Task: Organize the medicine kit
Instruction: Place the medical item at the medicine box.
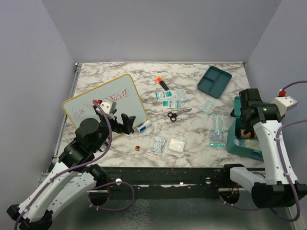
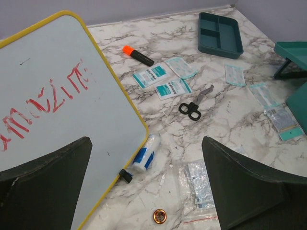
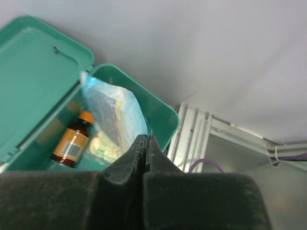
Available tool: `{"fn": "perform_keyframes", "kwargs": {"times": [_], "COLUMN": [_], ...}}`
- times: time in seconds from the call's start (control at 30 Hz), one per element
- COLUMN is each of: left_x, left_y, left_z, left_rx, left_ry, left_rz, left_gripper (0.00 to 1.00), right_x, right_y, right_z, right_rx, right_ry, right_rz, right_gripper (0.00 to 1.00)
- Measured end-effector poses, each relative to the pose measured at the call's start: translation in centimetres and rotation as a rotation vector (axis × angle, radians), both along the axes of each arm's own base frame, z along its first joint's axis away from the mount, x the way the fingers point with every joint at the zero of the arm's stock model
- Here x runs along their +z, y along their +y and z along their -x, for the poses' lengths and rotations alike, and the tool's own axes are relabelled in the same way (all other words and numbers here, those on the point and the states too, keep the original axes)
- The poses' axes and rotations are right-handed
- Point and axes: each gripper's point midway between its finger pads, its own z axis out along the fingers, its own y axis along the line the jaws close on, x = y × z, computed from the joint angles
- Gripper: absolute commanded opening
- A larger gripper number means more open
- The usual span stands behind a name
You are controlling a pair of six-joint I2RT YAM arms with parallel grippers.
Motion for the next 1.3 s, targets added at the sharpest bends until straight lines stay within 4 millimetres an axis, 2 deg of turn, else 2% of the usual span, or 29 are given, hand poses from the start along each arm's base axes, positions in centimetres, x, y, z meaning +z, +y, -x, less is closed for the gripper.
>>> {"fn": "perform_keyframes", "kwargs": {"times": [0.2,0.37,0.6,0.77,0.9,0.97,1.17,1.3], "left_x": [0.1,0.2,-0.1,-0.2,-0.3,-0.4,-0.8,-1.0], "left_y": [0.0,0.1,0.1,0.0,0.0,0.0,-0.2,-0.3], "left_z": [0.1,0.1,0.1,0.0,0.0,-0.1,-0.3,-0.4], "left_rx": [0.000,0.000,0.000,0.000,0.000,0.000,0.000,0.000], "left_ry": [-0.003,-0.006,-0.001,0.001,0.006,0.007,0.021,0.028], "left_rz": [0.003,0.005,0.001,0.000,-0.004,-0.005,-0.017,-0.023], "left_gripper": [0.99,0.99,0.99,0.99,0.99,0.99,0.99,0.99], "right_x": [-3.6,-4.4,-4.1,-7.3,-8.0,-8.2,-9.5,-10.3], "right_y": [-0.1,-0.3,-1.2,-0.9,-0.7,-0.6,0.2,1.1], "right_z": [0.0,-0.6,-0.2,0.3,-0.3,-0.7,-2.6,-4.3], "right_rx": [-0.044,-0.077,-0.122,-0.115,-0.108,-0.104,-0.058,0.006], "right_ry": [0.090,0.102,0.087,0.160,0.155,0.141,0.099,0.073], "right_rz": [0.001,0.001,0.031,0.005,-0.009,-0.019,-0.100,-0.171], "right_gripper": [0.01,0.01,0.00,0.01,0.01,0.05,0.30,0.34]}}
